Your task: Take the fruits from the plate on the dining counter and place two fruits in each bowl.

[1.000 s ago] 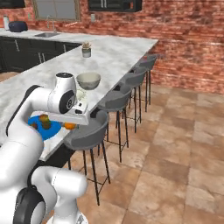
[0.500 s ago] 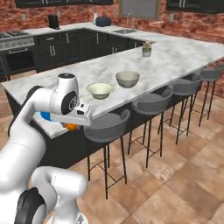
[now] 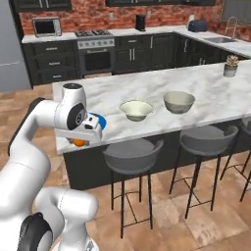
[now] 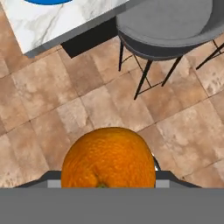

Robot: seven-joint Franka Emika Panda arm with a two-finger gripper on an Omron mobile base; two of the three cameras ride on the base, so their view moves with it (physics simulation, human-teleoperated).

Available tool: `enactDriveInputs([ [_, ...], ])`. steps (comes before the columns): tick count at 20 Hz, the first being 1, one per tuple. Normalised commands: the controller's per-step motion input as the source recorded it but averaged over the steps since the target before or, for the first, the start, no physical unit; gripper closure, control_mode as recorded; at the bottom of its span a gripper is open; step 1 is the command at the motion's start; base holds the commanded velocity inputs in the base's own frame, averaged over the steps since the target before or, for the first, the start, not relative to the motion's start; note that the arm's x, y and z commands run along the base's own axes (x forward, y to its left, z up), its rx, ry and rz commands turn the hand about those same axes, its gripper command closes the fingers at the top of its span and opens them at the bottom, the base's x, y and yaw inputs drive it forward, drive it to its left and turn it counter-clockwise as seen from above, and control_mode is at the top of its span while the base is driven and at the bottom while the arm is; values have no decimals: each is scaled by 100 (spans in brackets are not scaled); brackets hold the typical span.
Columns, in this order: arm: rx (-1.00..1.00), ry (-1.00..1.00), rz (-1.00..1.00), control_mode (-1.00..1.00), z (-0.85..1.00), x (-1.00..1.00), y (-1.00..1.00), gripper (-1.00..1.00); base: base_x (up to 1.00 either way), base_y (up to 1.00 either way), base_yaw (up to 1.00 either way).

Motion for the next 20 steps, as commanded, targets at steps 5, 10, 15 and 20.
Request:
enactDriveInputs([
  [5, 0, 0, 0, 100, 0, 0, 0, 100, 45, -98, 55],
  [10, 0, 0, 0, 100, 0, 0, 0, 100, 35, -99, 52],
  [15, 0, 0, 0, 100, 0, 0, 0, 100, 34, -65, 35],
  [20, 0, 0, 0, 100, 0, 0, 0, 100, 43, -14, 19],
])
